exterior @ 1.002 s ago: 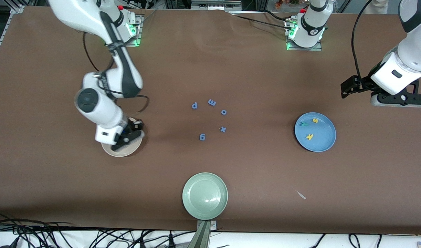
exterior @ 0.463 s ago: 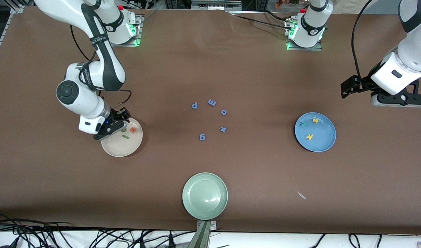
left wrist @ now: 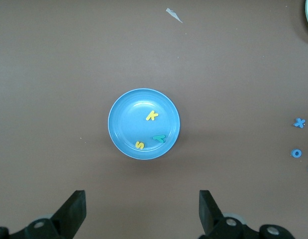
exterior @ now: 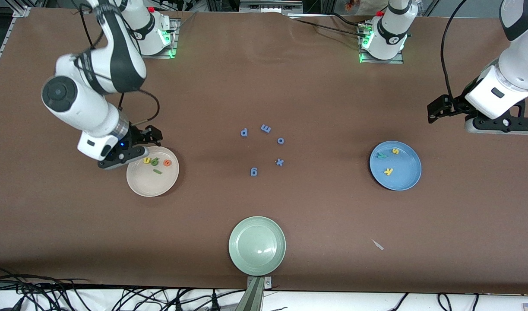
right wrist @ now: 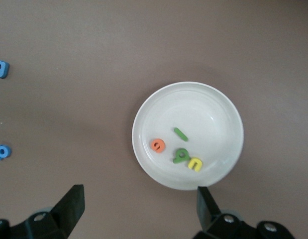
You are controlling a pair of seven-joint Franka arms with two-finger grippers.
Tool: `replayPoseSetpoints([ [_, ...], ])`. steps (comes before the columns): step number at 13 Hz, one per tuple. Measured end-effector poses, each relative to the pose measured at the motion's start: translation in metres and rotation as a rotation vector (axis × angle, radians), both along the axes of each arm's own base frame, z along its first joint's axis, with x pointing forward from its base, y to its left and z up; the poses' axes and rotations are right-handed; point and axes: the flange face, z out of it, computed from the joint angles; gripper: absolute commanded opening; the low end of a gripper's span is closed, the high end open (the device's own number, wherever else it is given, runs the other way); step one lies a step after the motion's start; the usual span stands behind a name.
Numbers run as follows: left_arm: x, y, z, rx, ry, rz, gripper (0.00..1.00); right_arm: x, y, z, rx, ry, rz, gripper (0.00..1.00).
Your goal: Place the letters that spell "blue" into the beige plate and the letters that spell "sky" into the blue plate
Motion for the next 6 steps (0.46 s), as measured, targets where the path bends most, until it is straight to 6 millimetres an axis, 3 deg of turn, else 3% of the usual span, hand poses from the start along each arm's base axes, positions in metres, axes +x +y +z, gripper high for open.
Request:
replayPoseSetpoints([
  [3,0.0,0.0,0.0,0.0,0.0,0.0,1.0,-0.013,-0.005,0.071,-0.007,0.009,-0.016,1.0],
  [6,0.0,0.0,0.0,0.0,0.0,0.0,1.0,-0.009,-0.034,0.108,-0.01,-0.003,-0.05,1.0],
])
